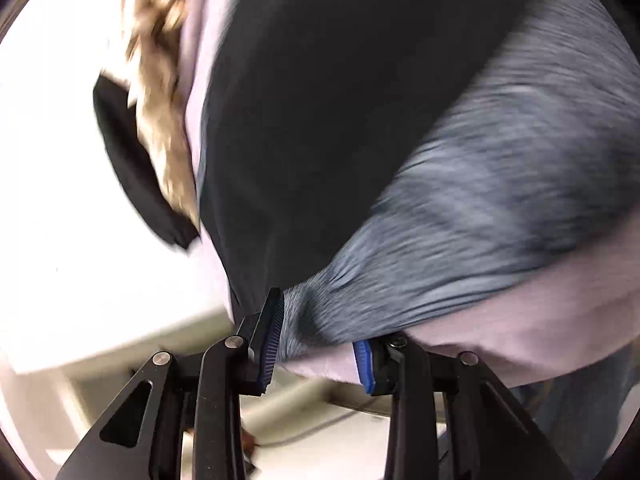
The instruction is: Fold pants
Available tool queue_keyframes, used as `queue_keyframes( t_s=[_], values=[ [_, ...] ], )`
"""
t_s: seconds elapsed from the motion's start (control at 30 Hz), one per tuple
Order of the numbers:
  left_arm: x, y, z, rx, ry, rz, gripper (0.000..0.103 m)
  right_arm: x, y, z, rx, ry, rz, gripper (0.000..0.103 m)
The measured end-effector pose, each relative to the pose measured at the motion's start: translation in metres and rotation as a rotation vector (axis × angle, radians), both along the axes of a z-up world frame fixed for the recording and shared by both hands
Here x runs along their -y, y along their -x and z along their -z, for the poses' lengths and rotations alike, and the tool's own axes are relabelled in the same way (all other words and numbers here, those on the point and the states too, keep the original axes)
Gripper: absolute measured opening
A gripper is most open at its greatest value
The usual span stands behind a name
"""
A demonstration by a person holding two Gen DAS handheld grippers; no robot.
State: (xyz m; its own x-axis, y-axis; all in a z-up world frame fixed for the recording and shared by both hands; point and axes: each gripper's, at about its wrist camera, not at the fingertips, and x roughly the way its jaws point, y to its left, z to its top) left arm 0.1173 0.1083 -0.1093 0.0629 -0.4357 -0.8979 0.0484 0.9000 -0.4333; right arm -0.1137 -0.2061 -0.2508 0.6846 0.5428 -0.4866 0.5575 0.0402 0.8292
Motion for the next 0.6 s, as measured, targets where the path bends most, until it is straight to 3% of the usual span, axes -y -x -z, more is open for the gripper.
queue_keyframes(
  t_s=[0.07, 0.17, 0.23, 0.4, 0.5, 0.6],
  values=[
    [0.004, -0.004, -0.006, 0.001, -0.016, 0.007, 0.028, 0.0, -0.001, -0.014, -0.001, 0.059, -0.029, 0.005],
    [0.005, -0.009, -0.029, 0.036, -0.016, 0.001, 0.028, 0.001, -0.019, -0.061, 0.04, 0.244, -0.177, 0.005],
    [0.007, -0.016, -0.047, 0.065, -0.005, -0.011, 0.028, 0.007, -0.034, -0.083, 0.069, 0.285, -0.247, 0.005],
    [0.03, -0.05, -0.079, 0.129, -0.006, -0.051, 0.028, 0.047, -0.084, -0.112, 0.13, 0.248, -0.328, 0.005],
    [0.045, -0.079, -0.086, 0.169, -0.007, -0.062, 0.028, 0.071, -0.131, -0.117, 0.144, 0.229, -0.365, 0.005],
    [0.075, -0.126, -0.08, 0.256, -0.064, -0.024, 0.028, 0.094, -0.189, -0.111, 0.148, 0.231, -0.422, 0.007]
  ],
)
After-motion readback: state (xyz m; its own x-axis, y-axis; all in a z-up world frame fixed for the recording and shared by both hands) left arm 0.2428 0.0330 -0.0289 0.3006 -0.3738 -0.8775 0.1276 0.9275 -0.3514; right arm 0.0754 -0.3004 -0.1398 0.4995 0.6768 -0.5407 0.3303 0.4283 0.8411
